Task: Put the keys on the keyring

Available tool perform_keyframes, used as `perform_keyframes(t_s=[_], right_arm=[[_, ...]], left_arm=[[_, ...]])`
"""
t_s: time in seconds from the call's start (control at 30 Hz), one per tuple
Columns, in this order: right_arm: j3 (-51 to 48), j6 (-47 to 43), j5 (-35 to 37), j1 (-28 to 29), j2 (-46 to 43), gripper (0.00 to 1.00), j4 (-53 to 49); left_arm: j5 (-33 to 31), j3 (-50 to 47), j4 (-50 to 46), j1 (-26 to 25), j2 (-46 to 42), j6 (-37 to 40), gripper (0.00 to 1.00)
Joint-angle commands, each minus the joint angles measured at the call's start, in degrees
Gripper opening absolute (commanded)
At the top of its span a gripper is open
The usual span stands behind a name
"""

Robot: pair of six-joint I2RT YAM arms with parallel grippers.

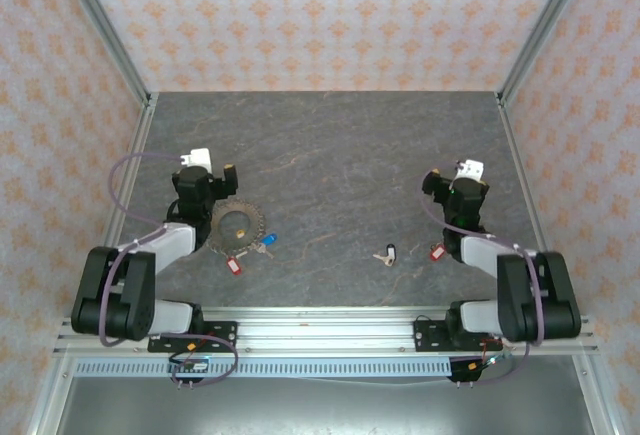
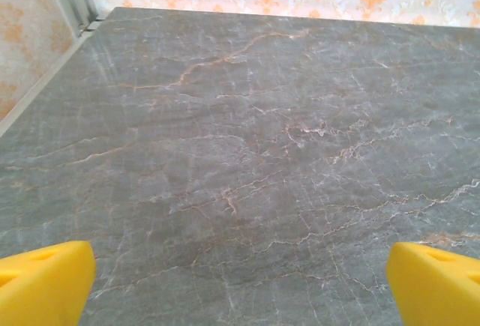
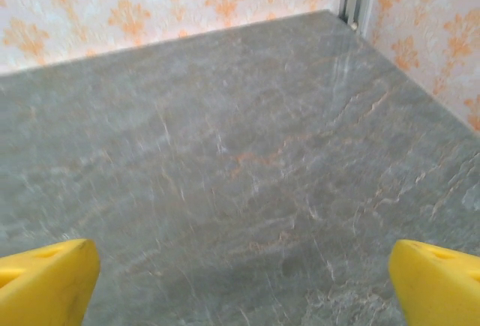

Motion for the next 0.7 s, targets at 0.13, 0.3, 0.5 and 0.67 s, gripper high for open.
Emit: perform_keyframes(t_s=[0.13,0.3,0.5,0.67], right_arm=[[11.86,13.10,-1.27,0.20,-11.78,0.99,-39.82],[14.32,19.47,-14.40,0.11,-11.01,0.99,-46.36],[14.91,30.35,-29.89,-0.85,-6.66,0.99,-42.32],[7.39,42.82,-40.96,-0.73,-3.33,0.99,-20.13]], left_arm=[[-8.26,5.56,-23.66,0.53,-11.01,-12.60,1.00],[-0.90,10.36,-35.85,0.91,-13.86,-20.31,1.00],[13.74,9.39,-38.37,0.77,-15.83,-25.14,0.96],[20.14,8.78,-42.06,-0.66,-15.92,-28.73,0.94]])
